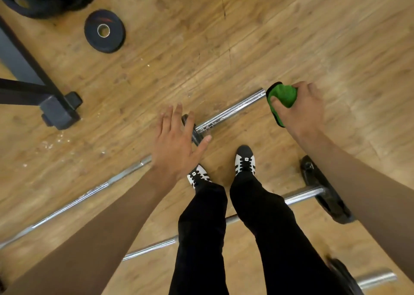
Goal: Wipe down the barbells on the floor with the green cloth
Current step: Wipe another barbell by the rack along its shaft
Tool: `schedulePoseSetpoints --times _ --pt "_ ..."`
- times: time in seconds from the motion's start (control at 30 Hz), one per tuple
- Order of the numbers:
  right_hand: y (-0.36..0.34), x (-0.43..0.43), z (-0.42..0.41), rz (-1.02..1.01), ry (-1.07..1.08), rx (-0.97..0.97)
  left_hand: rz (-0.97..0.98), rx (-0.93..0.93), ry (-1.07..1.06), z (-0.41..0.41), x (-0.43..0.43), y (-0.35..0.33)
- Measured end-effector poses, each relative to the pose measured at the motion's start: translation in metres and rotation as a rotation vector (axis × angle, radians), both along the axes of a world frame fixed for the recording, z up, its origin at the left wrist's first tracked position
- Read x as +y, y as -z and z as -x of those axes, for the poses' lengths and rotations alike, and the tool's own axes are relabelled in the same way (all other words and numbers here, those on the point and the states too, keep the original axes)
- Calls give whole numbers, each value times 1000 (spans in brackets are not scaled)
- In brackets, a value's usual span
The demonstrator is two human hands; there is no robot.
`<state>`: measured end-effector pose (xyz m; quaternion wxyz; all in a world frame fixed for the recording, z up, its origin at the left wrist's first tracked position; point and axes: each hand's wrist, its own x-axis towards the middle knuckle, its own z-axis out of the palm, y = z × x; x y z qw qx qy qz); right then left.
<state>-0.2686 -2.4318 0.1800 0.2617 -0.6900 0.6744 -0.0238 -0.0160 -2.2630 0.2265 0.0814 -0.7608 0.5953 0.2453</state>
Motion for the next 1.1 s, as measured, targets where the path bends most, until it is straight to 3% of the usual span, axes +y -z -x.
schedulePoseSetpoints --times 0.23,0.37,0.5,0.6,0.73,0.9,1.1 --pt "118 -1 -1 32 -84 17 40 6 -30 27 0 115" --pt "188 -5 2 210 -246 73 111 52 132 31 -2 194" --pt "258 -16 14 331 -358 9 122 8 254 25 -9 254" --pt "299 -23 24 360 -380 -29 56 -43 324 18 -12 285" --pt "340 -42 30 475 -354 -128 194 -18 512 -10 -19 317" --pt "389 -29 23 556 -449 -119 208 -44 698 -39 0 352" --pt "420 -9 4 632 -304 -162 375 -7 686 -43 1 369"
